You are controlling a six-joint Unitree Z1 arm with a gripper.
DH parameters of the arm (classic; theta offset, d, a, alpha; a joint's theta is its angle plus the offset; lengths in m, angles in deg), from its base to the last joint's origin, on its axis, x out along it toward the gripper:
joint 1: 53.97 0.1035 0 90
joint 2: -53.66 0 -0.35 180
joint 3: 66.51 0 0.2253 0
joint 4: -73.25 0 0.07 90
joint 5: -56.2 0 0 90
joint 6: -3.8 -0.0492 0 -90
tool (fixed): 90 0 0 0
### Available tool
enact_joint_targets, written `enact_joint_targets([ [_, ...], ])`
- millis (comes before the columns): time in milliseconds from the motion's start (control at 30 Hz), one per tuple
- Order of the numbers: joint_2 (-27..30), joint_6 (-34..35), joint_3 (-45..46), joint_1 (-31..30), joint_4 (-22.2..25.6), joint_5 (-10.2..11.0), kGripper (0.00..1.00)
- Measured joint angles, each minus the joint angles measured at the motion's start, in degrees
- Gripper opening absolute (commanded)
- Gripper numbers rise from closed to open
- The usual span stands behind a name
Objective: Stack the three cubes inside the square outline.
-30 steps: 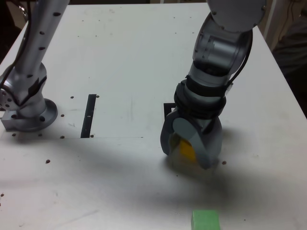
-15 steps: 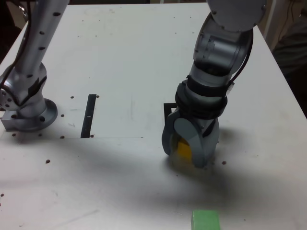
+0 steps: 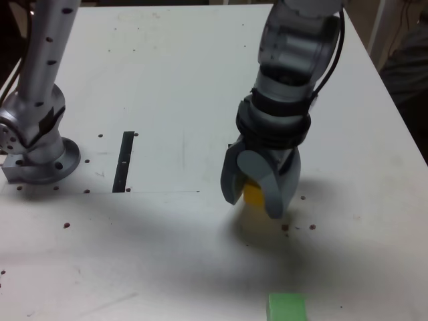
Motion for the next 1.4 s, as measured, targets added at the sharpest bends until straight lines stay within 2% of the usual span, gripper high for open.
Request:
enact_joint_targets([
  [333,6.33,8.46,-1.89,0.84,5.87,3.82,0.23],
  [500,6.66,9.84,-3.56,3.2,7.85,4.32,0.24],
  [833,5.12,9.59,-7.75,7.81,10.78,2.24,0.24],
  [1067,3.3,8.36,-8.4,9.73,10.77,-0.33,0.24],
  [1400,2.28,6.96,-7.95,11.53,10.47,-1.4,0.24],
])
